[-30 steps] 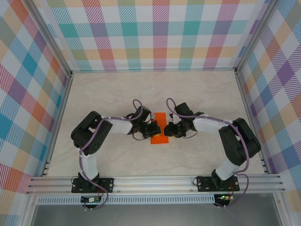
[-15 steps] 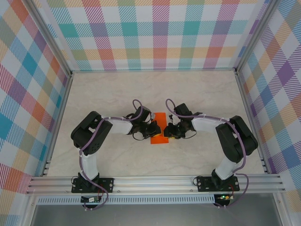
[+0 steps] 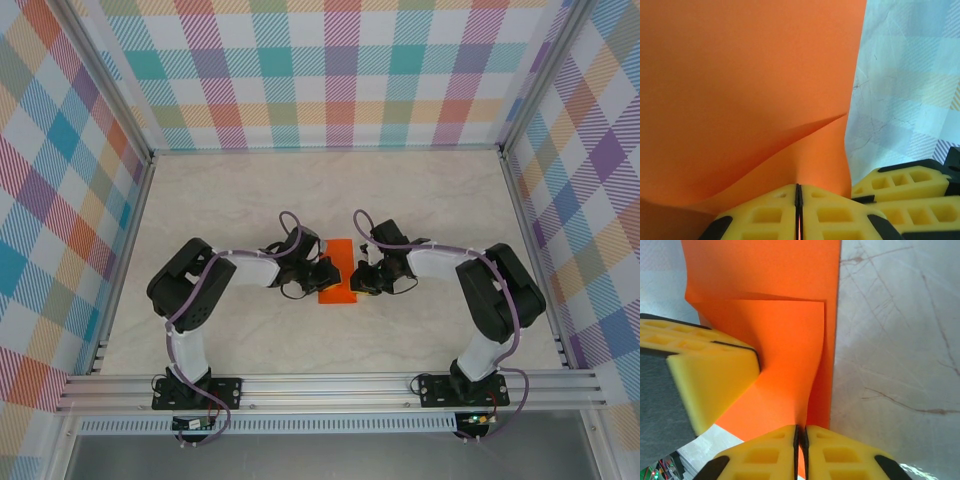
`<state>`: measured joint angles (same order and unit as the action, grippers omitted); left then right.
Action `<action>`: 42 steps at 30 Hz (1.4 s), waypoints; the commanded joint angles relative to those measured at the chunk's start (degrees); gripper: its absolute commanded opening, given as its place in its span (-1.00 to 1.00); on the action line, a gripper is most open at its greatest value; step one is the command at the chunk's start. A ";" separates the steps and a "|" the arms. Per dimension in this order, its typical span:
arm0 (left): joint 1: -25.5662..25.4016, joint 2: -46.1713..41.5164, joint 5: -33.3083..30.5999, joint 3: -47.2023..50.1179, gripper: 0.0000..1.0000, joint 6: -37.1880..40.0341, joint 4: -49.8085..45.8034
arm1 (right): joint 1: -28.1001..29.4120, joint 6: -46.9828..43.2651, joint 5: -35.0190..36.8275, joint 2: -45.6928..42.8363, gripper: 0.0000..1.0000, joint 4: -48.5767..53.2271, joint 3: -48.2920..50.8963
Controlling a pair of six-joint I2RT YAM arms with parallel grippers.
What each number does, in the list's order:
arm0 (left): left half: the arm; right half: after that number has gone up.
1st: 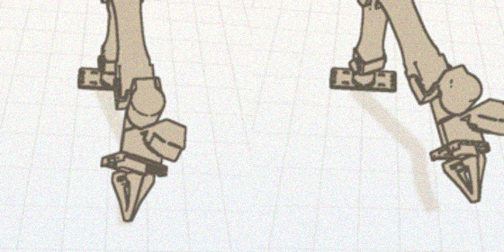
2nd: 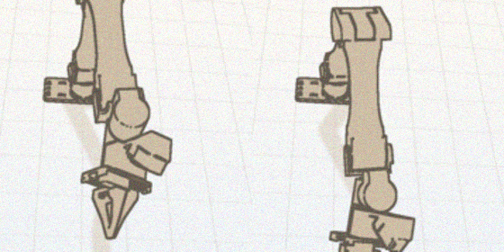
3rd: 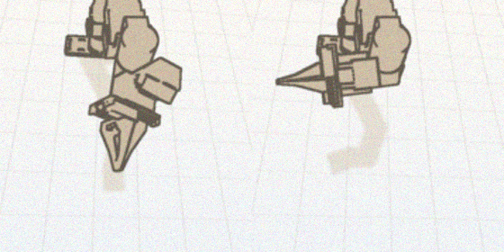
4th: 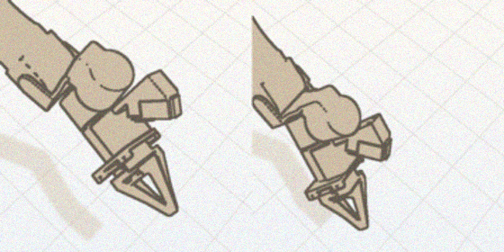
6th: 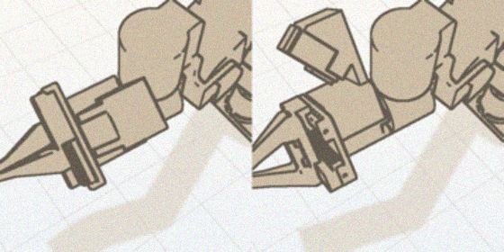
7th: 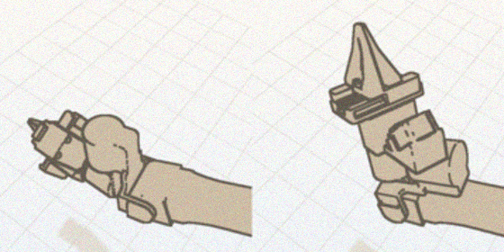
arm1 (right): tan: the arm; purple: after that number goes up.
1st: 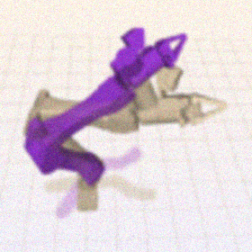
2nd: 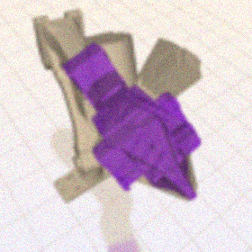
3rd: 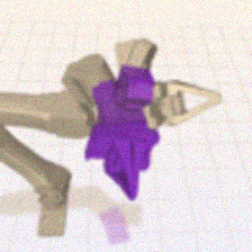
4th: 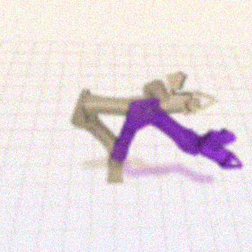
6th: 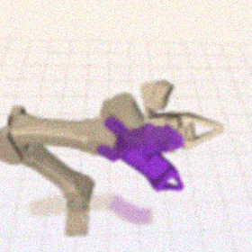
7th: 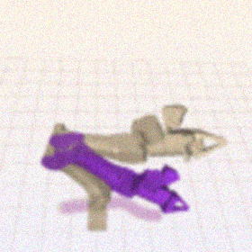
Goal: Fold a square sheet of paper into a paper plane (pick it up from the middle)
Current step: Fold the triangle a second time at the center of the table.
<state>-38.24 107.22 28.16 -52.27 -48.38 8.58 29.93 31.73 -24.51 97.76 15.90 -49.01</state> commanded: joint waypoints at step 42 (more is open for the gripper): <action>-0.52 2.55 -2.93 0.24 -0.89 1.36 -6.97 | -1.02 -2.64 5.76 -6.95 -0.47 5.23 -1.35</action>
<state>-38.39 107.79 28.42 -52.18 -48.16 8.67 29.17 31.16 -20.29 93.41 19.03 -49.10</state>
